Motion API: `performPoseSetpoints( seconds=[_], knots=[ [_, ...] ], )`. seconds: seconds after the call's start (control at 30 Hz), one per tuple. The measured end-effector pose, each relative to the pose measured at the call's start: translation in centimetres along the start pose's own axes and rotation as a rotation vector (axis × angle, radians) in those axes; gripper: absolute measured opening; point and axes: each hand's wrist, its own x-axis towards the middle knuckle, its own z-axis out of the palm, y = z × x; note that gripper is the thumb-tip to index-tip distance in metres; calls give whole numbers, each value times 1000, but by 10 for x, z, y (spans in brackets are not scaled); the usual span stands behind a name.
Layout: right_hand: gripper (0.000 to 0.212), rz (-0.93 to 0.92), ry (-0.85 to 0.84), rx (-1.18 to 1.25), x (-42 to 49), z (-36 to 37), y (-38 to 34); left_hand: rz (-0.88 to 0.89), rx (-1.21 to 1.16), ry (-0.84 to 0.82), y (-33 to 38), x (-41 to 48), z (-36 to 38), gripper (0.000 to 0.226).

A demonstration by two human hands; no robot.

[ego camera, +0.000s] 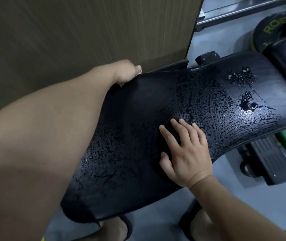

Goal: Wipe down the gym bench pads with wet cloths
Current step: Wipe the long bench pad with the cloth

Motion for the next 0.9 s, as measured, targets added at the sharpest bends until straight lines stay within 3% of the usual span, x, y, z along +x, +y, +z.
performPoseSetpoints(
  seconds=[0.27,0.47,0.67,0.8,0.9],
  knots=[
    [69,3,-7,-8,0,-1,-1,-164,-82,71,-54,-17,2,43],
    [66,51,-78,-16,0,-7,-6,-336,-98,129,-93,-31,9,61],
    [64,147,-165,-87,8,-26,-37,-278,-122,115,-88,-46,10,65],
    [64,47,-169,10,6,-8,-102,-231,-158,81,-100,-51,5,62],
    [65,79,-146,14,-1,5,-115,-248,-183,119,-133,-61,1,59]
  ],
)
